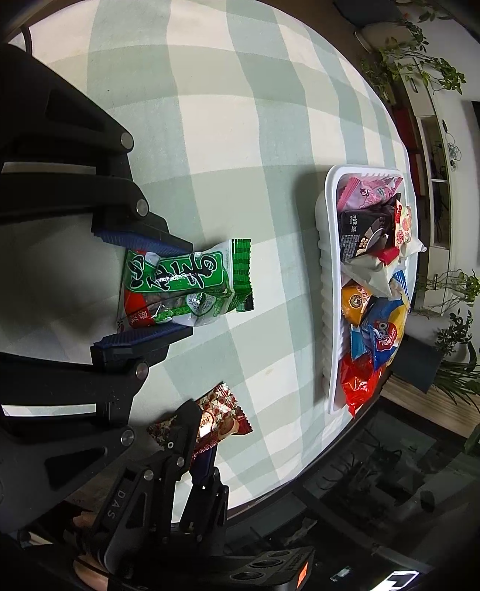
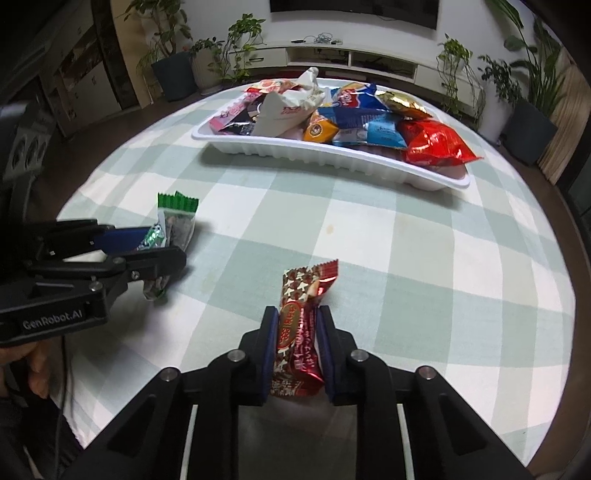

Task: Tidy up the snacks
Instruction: 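Grasp the green packet with the left gripper while the right grasps the brown wrapper, then carry both packets over the tray and open both grippers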

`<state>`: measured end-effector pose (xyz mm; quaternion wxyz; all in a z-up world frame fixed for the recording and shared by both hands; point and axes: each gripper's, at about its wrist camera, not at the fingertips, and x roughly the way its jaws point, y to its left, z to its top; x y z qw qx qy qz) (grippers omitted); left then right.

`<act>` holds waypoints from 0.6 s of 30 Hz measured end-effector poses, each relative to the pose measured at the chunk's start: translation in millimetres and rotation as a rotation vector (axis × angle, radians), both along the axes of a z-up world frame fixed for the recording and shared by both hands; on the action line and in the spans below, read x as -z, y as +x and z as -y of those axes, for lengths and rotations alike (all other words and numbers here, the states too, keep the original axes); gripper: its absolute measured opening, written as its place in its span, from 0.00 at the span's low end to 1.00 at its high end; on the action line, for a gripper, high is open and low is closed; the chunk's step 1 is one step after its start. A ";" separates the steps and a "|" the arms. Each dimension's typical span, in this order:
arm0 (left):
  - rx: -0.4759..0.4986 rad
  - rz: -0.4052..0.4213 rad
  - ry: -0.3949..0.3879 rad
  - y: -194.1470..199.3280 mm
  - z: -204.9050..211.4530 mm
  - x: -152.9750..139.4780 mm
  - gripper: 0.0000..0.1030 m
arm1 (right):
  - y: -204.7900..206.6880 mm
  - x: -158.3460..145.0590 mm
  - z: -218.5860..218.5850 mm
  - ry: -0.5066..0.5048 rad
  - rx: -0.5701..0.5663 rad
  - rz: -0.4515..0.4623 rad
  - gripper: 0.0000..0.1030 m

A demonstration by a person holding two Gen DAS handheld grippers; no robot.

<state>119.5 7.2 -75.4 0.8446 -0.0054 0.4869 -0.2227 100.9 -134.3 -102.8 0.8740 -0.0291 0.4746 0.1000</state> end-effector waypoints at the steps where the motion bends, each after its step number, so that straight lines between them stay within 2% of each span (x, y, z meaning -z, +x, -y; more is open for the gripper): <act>1: 0.000 0.000 -0.001 0.0 0.2 0.1 0.33 | -0.5 0.0 0.3 0.005 0.001 0.001 0.21; 5: 0.002 0.000 -0.013 0.4 0.1 -0.5 0.33 | -2.6 -1.3 1.4 0.025 0.000 0.003 0.20; 7: 0.003 0.003 -0.023 0.8 0.1 -3.6 0.33 | -2.7 -4.4 4.2 0.058 0.001 0.002 0.14; 11: 0.000 0.018 -0.047 5.3 -2.4 -14.5 0.33 | -0.7 -17.7 16.3 0.111 0.019 0.020 0.14; 18: -0.012 0.075 -0.079 30.6 -6.8 -50.6 0.33 | 13.6 -52.8 46.9 0.199 0.059 0.073 0.14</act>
